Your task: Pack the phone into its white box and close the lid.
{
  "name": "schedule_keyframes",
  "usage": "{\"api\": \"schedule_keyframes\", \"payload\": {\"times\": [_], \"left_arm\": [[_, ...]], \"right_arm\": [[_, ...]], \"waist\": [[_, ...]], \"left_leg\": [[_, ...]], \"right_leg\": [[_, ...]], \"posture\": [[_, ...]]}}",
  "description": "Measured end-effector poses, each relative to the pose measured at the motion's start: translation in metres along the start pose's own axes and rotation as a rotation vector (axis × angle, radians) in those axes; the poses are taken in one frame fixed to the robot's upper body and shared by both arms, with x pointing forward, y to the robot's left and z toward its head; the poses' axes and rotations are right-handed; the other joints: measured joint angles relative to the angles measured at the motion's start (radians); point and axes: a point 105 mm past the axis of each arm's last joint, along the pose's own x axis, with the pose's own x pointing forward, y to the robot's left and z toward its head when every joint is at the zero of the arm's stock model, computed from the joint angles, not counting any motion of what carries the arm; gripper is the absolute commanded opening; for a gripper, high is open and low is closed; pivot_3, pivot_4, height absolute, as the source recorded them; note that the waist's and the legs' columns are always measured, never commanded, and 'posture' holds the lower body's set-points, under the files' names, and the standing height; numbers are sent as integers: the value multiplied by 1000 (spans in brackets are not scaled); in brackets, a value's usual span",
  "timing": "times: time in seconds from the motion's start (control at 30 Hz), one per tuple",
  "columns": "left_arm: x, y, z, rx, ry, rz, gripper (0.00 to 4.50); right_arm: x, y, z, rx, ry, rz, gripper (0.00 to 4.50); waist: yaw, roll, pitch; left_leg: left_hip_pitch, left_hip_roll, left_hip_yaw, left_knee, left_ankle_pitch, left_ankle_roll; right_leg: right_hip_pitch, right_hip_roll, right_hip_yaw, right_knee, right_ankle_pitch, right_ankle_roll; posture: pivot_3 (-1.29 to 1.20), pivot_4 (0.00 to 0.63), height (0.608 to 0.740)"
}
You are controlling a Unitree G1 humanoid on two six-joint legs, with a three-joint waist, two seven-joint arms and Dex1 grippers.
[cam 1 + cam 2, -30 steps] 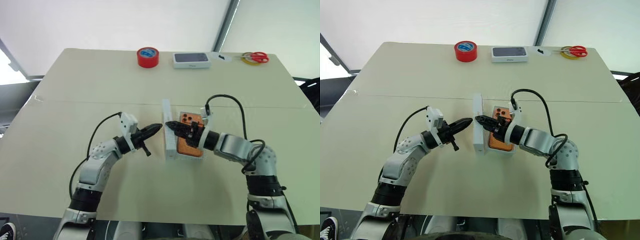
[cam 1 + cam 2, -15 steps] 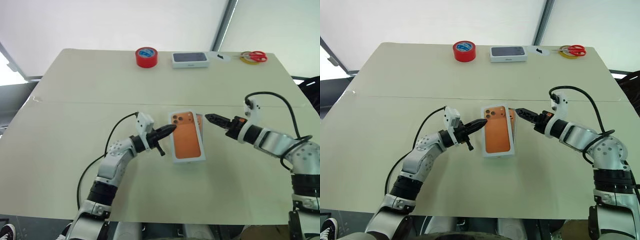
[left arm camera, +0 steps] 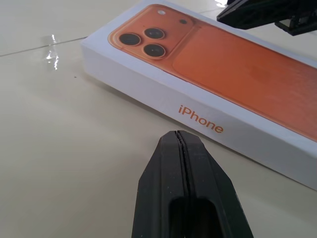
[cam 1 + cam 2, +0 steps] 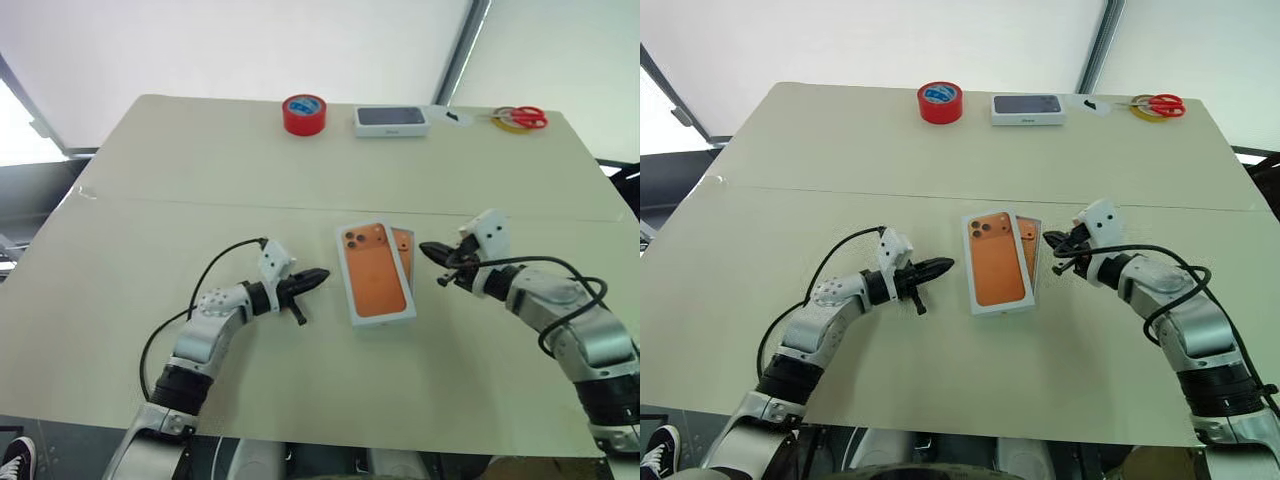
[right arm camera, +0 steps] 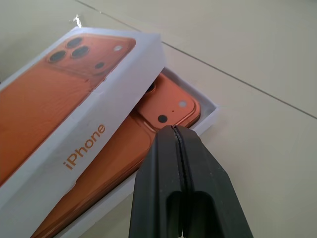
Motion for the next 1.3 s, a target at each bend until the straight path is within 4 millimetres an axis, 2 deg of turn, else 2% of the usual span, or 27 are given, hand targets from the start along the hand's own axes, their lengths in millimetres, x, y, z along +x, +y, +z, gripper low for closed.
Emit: {"api": "schedule_keyframes", "payload": {"times": [0.2,0.37,0.57,0.8,1.07,1.3], "left_arm": [[21,2,8,-14,-33,1,0],[36,2,20,-17,-70,5,0],[41,3,14,-26,-52,13,0],[52,5,27,7,-78,12,0],[56,4,20,-13,-65,12,0],[65,9,28,-25,-78,28,0]], "right_arm": [[-3,18,-4,-67,16,88,24],[-1,14,-4,-86,22,66,24],[5,8,-5,-106,30,44,24],[8,0,-10,-140,60,8,24],[4,1,-15,-159,80,21,24],[5,-3,-12,-204,92,-6,24]], "waist": [[-2,0,0],[-2,0,0],[-1,0,0],[-2,0,0],[-2,0,0],[-2,0,0]], "left_leg": [[0,0,-1,0,0,0],[0,0,-1,0,0,0],[0,0,-1,1,2,-3],[0,0,-1,1,3,-4],[0,0,-1,1,3,-5],[0,0,-1,1,3,-5]], "right_leg": [[1,0,-1,0,0,0],[1,0,-2,0,0,0],[1,0,-2,0,0,0],[1,0,-2,0,0,0],[1,0,-2,0,0,0],[1,1,-2,0,0,0]], "posture": [[0,150,740],[0,150,740],[0,150,740],[0,150,740],[0,150,740],[0,150,740]]}}
